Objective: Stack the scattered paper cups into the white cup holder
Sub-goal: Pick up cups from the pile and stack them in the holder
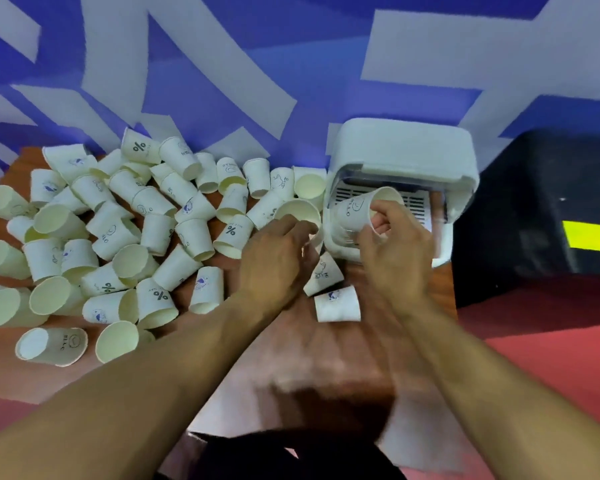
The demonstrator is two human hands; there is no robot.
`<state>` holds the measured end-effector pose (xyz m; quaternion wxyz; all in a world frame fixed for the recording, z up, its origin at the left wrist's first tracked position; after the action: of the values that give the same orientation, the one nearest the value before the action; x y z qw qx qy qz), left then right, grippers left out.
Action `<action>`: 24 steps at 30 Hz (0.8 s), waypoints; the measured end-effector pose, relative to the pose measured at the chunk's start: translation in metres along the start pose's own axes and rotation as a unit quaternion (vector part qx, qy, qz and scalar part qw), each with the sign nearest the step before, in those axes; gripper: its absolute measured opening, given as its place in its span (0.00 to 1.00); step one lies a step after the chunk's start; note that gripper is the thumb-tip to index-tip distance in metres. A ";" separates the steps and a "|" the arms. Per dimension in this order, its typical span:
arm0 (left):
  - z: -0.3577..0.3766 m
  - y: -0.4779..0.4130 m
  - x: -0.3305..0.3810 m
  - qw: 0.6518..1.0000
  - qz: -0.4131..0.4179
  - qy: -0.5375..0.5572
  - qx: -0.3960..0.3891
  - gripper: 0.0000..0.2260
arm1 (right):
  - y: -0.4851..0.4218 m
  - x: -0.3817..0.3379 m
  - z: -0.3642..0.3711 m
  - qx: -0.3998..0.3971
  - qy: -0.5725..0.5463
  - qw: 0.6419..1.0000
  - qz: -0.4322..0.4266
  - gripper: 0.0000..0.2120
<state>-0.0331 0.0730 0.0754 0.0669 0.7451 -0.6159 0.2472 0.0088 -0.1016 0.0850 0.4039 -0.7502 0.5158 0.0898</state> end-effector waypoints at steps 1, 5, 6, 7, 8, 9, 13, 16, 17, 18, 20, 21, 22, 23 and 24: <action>0.004 -0.007 0.012 1.000 0.012 0.001 -0.004 0.09 | -0.003 0.011 -0.011 0.010 0.012 1.000 0.000 0.13; 0.024 -0.028 0.052 0.999 0.044 0.004 -0.007 0.09 | -0.014 0.048 -0.031 -0.009 0.078 0.997 -0.028 0.13; 0.030 -0.032 0.060 0.999 0.054 0.001 -0.008 0.09 | -0.016 0.056 -0.029 -0.023 0.087 0.995 -0.034 0.14; 0.035 -0.035 0.067 0.998 0.064 -0.003 -0.008 0.09 | -0.017 0.062 -0.027 -0.036 0.091 0.994 -0.043 0.14; 0.041 -0.039 0.072 0.997 0.072 -0.012 -0.009 0.08 | -0.018 0.066 -0.024 -0.047 0.093 0.993 -0.054 0.15; 0.047 -0.042 0.075 0.997 0.076 -0.024 -0.012 0.08 | -0.020 0.069 -0.020 -0.058 0.092 0.992 -0.064 0.15; 0.071 -0.055 0.075 0.995 0.079 -0.057 -0.038 0.07 | -0.022 0.081 0.005 -0.121 0.099 0.983 -0.099 0.14; 0.090 -0.060 0.069 0.991 0.080 -0.073 -0.072 0.08 | -0.018 0.090 0.027 -0.164 0.096 0.974 -0.121 0.14; 0.097 -0.062 0.066 0.991 0.075 -0.076 -0.085 0.08 | -0.016 0.094 0.035 -0.178 0.096 0.972 -0.122 0.13; 0.104 -0.063 0.062 0.990 0.070 -0.078 -0.098 0.08 | -0.014 0.098 0.042 -0.193 0.095 0.969 -0.122 0.12; 0.118 -0.066 0.055 0.986 0.070 -0.090 -0.123 0.07 | -0.010 0.104 0.054 -0.217 0.089 0.964 -0.122 0.10; 0.125 -0.066 0.053 0.983 0.075 -0.102 -0.134 0.07 | -0.008 0.107 0.059 -0.227 0.087 0.963 -0.120 0.09; 0.130 -0.067 0.051 0.980 0.080 -0.112 -0.143 0.07 | -0.008 0.109 0.062 -0.234 0.084 0.961 -0.118 0.08; 0.135 -0.067 0.050 0.978 0.085 -0.118 -0.150 0.07 | -0.007 0.111 0.064 -0.240 0.082 0.960 -0.115 0.08; 0.139 -0.067 0.049 0.976 0.087 -0.122 -0.156 0.07 | -0.008 0.112 0.066 -0.243 0.080 0.960 -0.113 0.08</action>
<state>0.0762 -0.0104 -0.0095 0.0853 0.6935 -0.7129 0.0603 0.0846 -0.1330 -0.0165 0.1742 -0.8838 0.4213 0.1055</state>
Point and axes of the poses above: each hand's wrist, its own y-axis away from the middle knuckle, its own z-axis out of the palm, x = y × z, the point moved 8 cm from there along -y, towards the middle knuckle, and after that the axes turned 14 degrees about -z, right-handed, at the moved point
